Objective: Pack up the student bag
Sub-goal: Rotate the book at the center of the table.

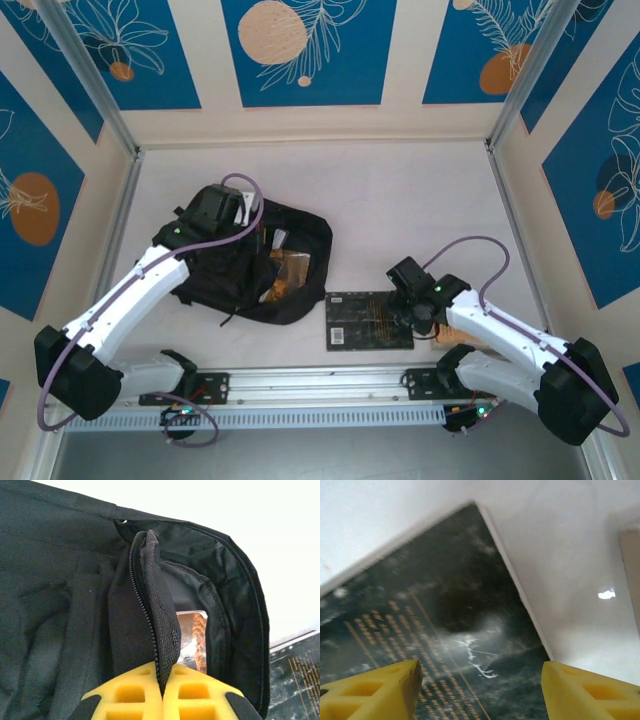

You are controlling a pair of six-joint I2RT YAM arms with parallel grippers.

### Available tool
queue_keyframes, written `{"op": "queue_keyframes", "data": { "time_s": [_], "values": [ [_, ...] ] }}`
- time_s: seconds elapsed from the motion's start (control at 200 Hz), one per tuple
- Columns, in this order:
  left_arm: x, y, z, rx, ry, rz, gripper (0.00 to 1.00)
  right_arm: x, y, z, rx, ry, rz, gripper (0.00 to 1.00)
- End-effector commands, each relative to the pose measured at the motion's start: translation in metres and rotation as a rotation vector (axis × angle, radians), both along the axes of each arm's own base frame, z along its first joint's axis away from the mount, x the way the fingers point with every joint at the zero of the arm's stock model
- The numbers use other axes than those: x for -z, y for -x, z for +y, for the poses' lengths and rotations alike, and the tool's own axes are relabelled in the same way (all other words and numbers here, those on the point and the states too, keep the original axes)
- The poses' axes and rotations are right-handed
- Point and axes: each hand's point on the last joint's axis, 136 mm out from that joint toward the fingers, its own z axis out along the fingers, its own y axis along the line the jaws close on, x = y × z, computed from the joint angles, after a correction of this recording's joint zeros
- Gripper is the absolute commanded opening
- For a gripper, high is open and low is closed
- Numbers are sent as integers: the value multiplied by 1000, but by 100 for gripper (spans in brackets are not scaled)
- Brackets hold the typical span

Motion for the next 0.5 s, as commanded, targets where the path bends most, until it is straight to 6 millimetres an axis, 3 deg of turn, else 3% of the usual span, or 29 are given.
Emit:
{"op": "queue_keyframes", "data": {
  "time_s": [0.0, 0.145, 0.27, 0.495],
  "values": [
    [5, 0, 23, -71, -72, -12, 0, 10, 14, -1, 50, -28, 52, 64],
    [-4, -3, 44, -159, -93, -61, 0, 15, 8, -3, 58, 0, 57, 64],
    [-9, -4, 52, -194, -97, -80, 0, 22, -5, 15, -3, -42, 75, 64],
    [-7, -4, 53, -193, -98, -75, 0, 12, -65, 52, -99, -168, -25, 64]
  ]
}}
